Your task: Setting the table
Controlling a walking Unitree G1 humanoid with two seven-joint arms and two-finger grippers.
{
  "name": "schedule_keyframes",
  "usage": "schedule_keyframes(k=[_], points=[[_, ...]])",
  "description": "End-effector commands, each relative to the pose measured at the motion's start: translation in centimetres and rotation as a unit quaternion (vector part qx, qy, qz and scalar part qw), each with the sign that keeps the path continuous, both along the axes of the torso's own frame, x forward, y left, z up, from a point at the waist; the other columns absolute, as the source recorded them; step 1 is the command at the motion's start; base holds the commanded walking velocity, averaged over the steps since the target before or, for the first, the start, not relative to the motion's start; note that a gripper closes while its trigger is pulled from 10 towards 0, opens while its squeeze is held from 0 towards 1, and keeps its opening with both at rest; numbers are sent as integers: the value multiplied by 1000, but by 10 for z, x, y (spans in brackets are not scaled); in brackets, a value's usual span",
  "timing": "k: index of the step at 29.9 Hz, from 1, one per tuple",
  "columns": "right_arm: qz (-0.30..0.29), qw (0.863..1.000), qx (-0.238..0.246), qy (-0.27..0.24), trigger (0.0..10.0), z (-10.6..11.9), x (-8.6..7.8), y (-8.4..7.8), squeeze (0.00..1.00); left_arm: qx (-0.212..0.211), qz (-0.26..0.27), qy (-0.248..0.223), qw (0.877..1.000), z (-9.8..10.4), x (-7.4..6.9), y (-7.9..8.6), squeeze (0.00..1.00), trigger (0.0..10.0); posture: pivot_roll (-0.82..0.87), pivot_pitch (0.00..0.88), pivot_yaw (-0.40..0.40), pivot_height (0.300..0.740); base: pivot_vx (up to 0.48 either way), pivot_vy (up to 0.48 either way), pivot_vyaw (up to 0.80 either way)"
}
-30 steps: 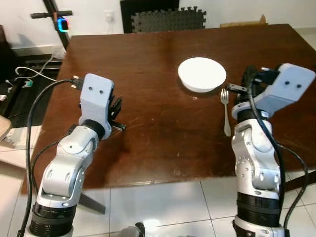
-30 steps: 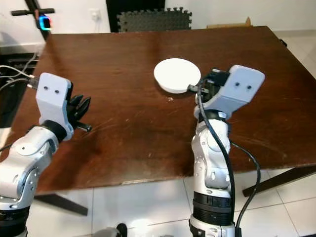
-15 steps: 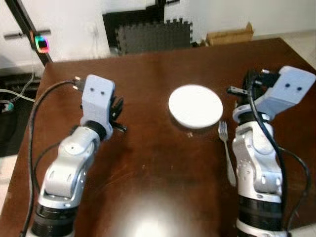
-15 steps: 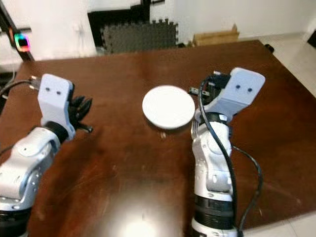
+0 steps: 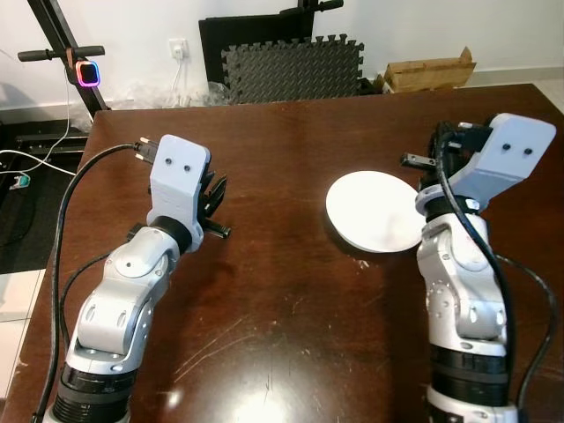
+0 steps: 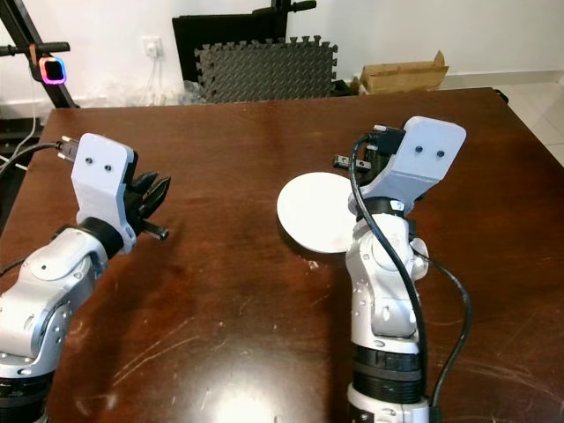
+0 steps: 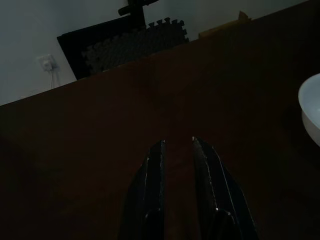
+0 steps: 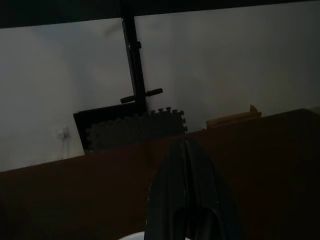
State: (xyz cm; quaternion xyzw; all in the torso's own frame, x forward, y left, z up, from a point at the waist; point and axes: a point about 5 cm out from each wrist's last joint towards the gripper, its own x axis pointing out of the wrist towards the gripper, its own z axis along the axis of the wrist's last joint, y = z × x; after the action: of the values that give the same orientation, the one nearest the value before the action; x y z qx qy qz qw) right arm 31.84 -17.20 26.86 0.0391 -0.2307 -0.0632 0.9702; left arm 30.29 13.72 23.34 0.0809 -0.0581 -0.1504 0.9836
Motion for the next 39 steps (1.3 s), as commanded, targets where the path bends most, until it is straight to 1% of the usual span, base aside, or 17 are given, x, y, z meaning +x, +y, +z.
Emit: schedule_keyframes(k=[1, 2, 3, 5, 6, 8, 11, 15, 16, 17, 21, 23, 24, 27, 32, 35, 39], points=[[11, 999, -25, 22, 10000, -3, 5, 2, 0, 4, -1, 8, 1000, -4, -2, 1, 0, 10000, 84, 174, 84, 740, 0, 0, 0], [32, 996, -67, 58, 10000, -5, 13, 6, 0, 10, 0, 12, 1000, -4, -2, 2, 0, 10000, 85, 177, 83, 740, 0, 0, 0], [32, 996, -67, 58, 10000, -5, 13, 6, 0, 10, 0, 12, 1000, -4, -2, 2, 0, 10000, 85, 177, 83, 740, 0, 0, 0], [100, 983, -141, 67, 10000, 3, 24, 21, 0, 24, -1, 22, 999, -5, 0, 9, 0, 10000, 80, 183, 82, 740, 0, 0, 0], [100, 983, -141, 67, 10000, 3, 24, 21, 0, 24, -1, 22, 999, -5, 0, 9, 0, 10000, 80, 183, 82, 740, 0, 0, 0], [152, 971, -165, 77, 10000, 8, 31, 31, 0, 32, -3, 28, 999, -5, 0, 12, 0, 10000, 77, 190, 77, 740, 0, 0, 0], [234, 955, -155, 92, 10000, 16, 39, 44, 0, 41, -2, 30, 999, -4, 0, 18, 0, 10000, 76, 201, 65, 740, 0, 0, 0], [307, 920, -215, 116, 10000, 18, 51, 61, 0, 48, 16, 32, 998, -3, -1, 28, 0, 10000, 79, 217, 44, 740, 0, 0, 0], [337, 903, -233, 131, 10000, 17, 58, 73, 0, 55, 26, 31, 998, -3, -3, 33, 0, 10000, 80, 226, 22, 740, 0, 0, 0], [337, 903, -233, 131, 10000, 17, 58, 73, 0, 55, 26, 31, 998, -3, -3, 33, 0, 10000, 80, 226, 22, 740, 0, 0, 0], [374, 874, -261, 164, 10000, 2, 58, 93, 0, 55, 42, 35, 997, -6, -8, 38, 0, 10000, 83, 234, -10, 740, 0, 0, 0], [375, 873, -263, 169, 10000, 1, 58, 93, 0, 55, 41, 36, 997, -6, -8, 37, 0, 10000, 83, 234, -10, 740, 0, 0, 0], [366, 871, -259, 202, 10000, -16, 57, 93, 0, 54, 48, 37, 997, -8, -11, 39, 0, 10000, 84, 234, -14, 740, 0, 0, 0], [358, 869, -257, 225, 10000, -34, 53, 91, 0, 51, 53, 39, 997, -9, -12, 40, 0, 10000, 83, 234, -17, 740, 0, 0, 0], [352, 868, -250, 245, 10000, -50, 53, 89, 0, 52, 48, 43, 997, -12, -12, 38, 0, 10000, 76, 235, -3, 740, 0, 0, 0], [311, 884, -241, 252, 10000, -51, 58, 77, 0, 54, 35, 43, 997, -11, -9, 32, 0, 10000, 72, 231, 11, 740, 0, 0, 0], [292, 891, -235, 257, 10000, -52, 55, 69, 0, 56, 30, 43, 997, -11, -8, 30, 0, 10000, 69, 224, 22, 740, 0, 0, 0]])
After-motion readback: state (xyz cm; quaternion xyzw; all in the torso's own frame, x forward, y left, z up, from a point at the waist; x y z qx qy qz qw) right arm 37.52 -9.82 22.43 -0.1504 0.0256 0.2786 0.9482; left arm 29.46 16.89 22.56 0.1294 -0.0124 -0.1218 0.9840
